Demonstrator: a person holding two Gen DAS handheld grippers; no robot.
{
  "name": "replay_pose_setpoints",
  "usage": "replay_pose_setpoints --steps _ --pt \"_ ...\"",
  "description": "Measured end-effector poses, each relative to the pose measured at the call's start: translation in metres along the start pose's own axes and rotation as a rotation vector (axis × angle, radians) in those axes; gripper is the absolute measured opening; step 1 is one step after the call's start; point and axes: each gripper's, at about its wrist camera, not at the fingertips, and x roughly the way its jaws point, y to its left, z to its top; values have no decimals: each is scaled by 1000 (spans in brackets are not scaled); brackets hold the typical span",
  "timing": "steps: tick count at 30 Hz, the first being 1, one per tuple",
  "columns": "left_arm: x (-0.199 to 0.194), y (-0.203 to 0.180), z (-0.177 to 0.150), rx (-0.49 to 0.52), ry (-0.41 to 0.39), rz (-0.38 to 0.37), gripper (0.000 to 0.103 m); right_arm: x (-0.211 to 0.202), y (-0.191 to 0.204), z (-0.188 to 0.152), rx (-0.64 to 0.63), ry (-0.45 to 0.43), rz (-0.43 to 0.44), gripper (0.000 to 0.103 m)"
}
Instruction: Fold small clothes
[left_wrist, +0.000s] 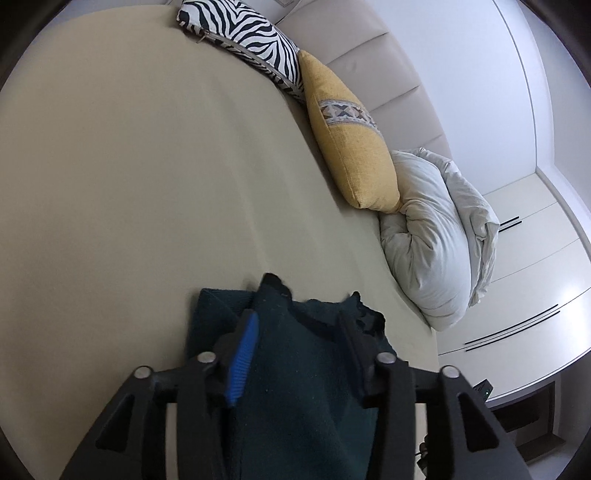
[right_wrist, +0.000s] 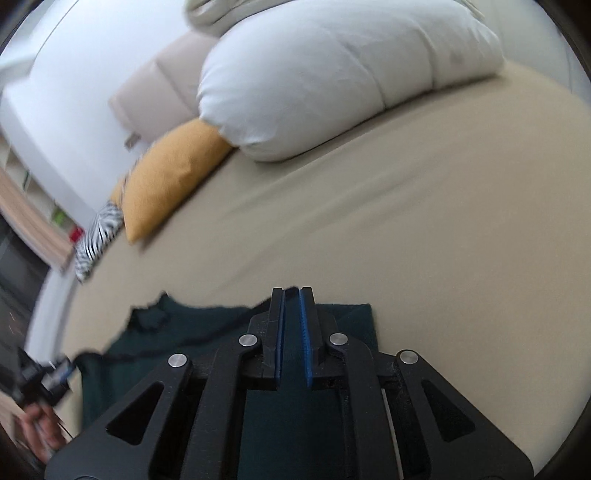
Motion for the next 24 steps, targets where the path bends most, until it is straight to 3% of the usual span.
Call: replay_pose_setpoints --steps 2,3,4,11,13,14,16,17,19,23,24 --pt "-6 -1 -4 6 -11 2 64 8 12 -1 -84 15 -21 30" --pt "-9 -4 -5 19 -15 6 64 14 17 0 -113 22 -32 34" --pt "-11 -7 -6 40 -18 14 64 16 20 -1 -132 27 -40 46" --pt "-5 -25 -20 200 -30 122 64 53 39 -10 -252 128 -132 49" --pt "1 -27 -23 232 -32 139 64 59 32 -21 -264 167 -158 47" --pt "3 -28 -24 250 -34 151 64 61 29 -23 -262 164 -156 40" --pt "9 -29 -25 274 -34 166 55 60 29 -23 -266 143 -142 24" --pt "13 -29 -26 280 -26 169 46 58 31 -23 -277 124 -159 17" --pt "17 -28 -27 293 -22 184 34 55 35 -23 -304 93 -179 9" --pt "22 -30 -28 316 -29 226 6 37 36 -22 -312 30 -179 6" --pt "23 -30 -28 326 -32 239 5 33 36 -22 -311 13 -177 6"
